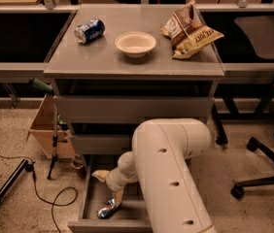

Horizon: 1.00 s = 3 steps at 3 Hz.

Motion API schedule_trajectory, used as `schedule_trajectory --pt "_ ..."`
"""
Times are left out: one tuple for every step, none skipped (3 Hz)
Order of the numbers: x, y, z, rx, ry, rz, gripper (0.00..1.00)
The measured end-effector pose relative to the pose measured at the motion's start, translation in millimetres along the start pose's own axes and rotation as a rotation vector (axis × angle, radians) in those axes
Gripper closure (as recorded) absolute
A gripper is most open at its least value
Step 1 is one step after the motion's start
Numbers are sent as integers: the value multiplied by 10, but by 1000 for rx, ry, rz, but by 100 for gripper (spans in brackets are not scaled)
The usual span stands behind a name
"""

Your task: Pick redbull can from bottom drawer and place on counter

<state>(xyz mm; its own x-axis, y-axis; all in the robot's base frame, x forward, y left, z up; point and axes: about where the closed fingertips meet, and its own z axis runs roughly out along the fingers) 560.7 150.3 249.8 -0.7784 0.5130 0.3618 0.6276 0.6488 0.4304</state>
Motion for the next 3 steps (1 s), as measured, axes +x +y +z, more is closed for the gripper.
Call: schedule_trajectory --pt "-171 -133 335 38 12 86 0" --pt "-319 -396 556 62 -2 202 0" --pt "-381 -507 688 83 -14 248 0"
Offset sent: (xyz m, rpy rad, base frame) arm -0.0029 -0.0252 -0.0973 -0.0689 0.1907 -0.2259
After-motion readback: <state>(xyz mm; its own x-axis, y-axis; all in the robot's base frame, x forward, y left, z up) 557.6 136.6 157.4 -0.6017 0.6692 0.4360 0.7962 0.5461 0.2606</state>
